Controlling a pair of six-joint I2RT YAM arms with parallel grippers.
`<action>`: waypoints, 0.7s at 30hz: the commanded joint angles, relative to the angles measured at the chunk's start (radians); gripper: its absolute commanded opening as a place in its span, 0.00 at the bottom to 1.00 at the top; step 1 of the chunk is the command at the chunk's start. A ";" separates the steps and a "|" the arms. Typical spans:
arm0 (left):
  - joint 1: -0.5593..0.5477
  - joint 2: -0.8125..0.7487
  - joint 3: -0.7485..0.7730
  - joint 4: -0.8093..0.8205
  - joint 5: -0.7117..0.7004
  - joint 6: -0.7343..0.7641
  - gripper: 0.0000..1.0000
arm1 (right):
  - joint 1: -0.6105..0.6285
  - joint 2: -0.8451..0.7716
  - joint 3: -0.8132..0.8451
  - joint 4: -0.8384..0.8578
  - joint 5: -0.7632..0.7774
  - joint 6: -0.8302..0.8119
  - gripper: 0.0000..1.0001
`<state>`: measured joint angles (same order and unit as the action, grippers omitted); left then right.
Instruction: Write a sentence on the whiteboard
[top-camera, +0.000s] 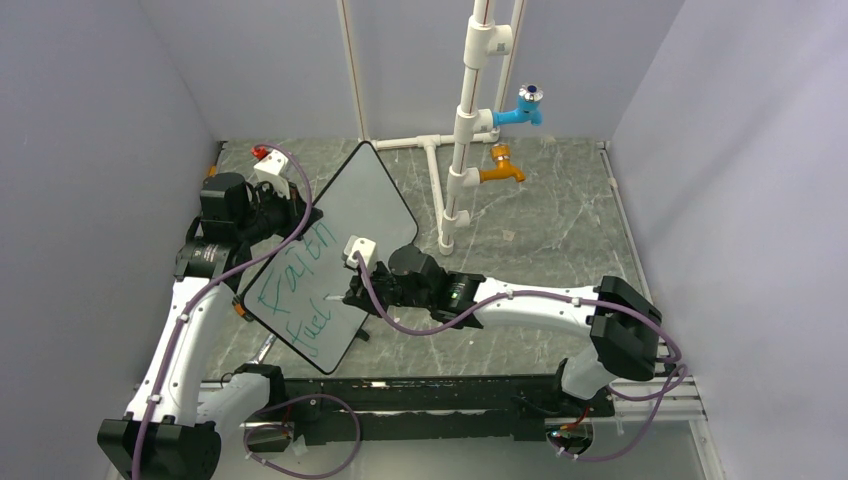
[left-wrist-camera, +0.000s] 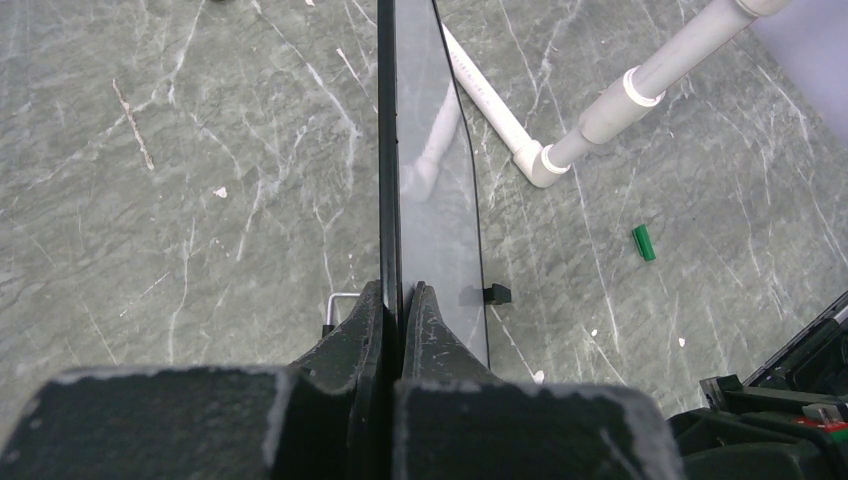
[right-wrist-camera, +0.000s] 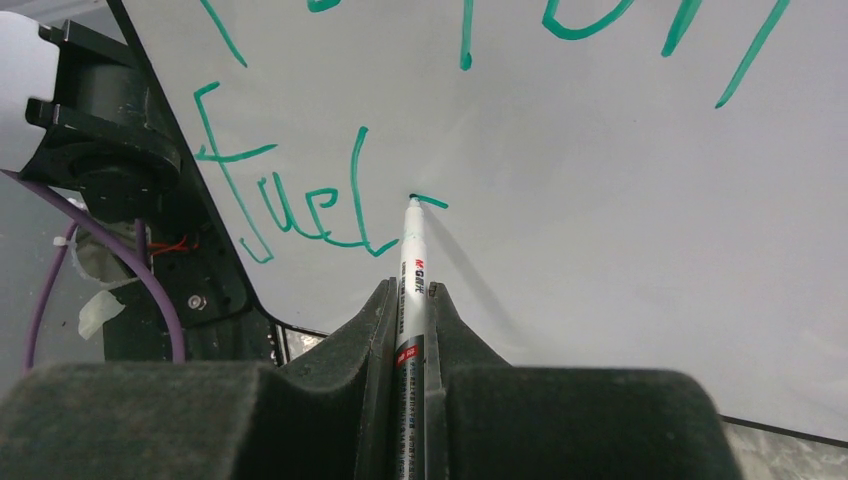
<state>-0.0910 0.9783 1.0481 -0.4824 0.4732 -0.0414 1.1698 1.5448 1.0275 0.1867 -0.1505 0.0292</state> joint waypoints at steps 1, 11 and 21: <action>-0.004 -0.002 -0.033 -0.049 -0.080 0.126 0.00 | 0.007 0.018 0.015 0.074 -0.013 0.007 0.00; -0.004 -0.001 -0.033 -0.050 -0.081 0.126 0.00 | 0.008 0.012 -0.033 0.086 -0.002 0.022 0.00; -0.004 -0.002 -0.035 -0.049 -0.082 0.124 0.00 | 0.008 -0.001 -0.062 0.080 0.048 0.028 0.00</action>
<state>-0.0910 0.9783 1.0481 -0.4820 0.4736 -0.0414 1.1751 1.5475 0.9745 0.2199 -0.1562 0.0475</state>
